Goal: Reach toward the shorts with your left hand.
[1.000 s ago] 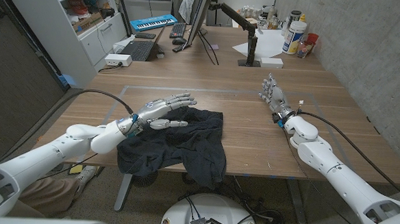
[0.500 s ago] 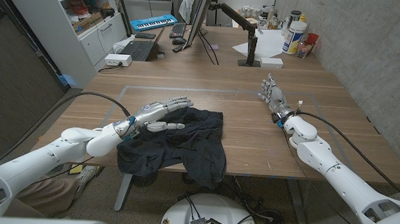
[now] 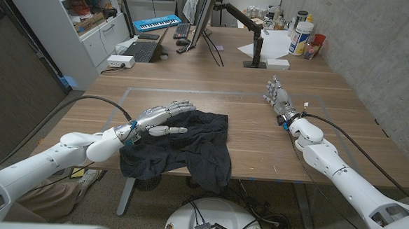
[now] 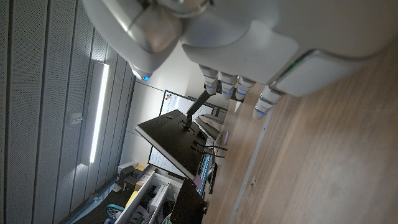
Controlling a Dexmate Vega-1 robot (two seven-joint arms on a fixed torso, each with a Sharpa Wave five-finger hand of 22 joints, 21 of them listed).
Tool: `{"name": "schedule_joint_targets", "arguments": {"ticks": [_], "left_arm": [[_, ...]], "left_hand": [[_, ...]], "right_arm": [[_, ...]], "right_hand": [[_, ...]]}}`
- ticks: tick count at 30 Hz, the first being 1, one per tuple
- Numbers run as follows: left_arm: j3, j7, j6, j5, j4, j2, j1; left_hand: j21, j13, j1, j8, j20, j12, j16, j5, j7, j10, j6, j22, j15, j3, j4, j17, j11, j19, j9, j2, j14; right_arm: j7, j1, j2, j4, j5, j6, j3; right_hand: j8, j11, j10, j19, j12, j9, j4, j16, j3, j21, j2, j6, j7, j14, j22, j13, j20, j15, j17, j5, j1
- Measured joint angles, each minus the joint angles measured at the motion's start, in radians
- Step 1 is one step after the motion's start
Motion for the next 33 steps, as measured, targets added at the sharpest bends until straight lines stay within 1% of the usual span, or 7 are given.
{"name": "schedule_joint_targets", "arguments": {"ticks": [15,33], "left_arm": [[0.023,-0.005,-0.018,0.022,0.036,-0.015,-0.032],[0.039,0.003,0.002,0.037,0.027,-0.013,-0.038]], "left_hand": [[0.000,0.000,0.000,0.000,0.000,0.000,0.000,0.000,0.004,0.000,0.004,0.000,0.000,0.000,0.000,0.000,0.000,0.000,0.000,0.000,0.000],[-0.004,0.005,0.000,0.000,0.000,0.000,0.000,0.004,0.004,0.000,0.004,0.000,0.000,0.000,0.000,0.000,0.000,0.000,0.000,0.000,0.000]], "right_arm": [[-0.003,-0.003,0.001,-0.005,-0.001,-0.002,-0.001],[0.007,-0.008,-0.001,-0.006,0.005,0.003,0.001]], "right_hand": [[0.000,0.000,0.000,0.000,0.000,0.000,0.000,0.000,0.000,0.000,0.000,0.000,0.000,0.000,0.000,0.000,0.000,0.000,0.000,0.000,0.000],[0.000,0.000,0.000,0.000,0.000,0.000,0.000,0.000,0.000,0.000,0.000,0.000,0.000,-0.004,0.000,0.000,0.000,0.004,0.000,0.000,0.000]]}}
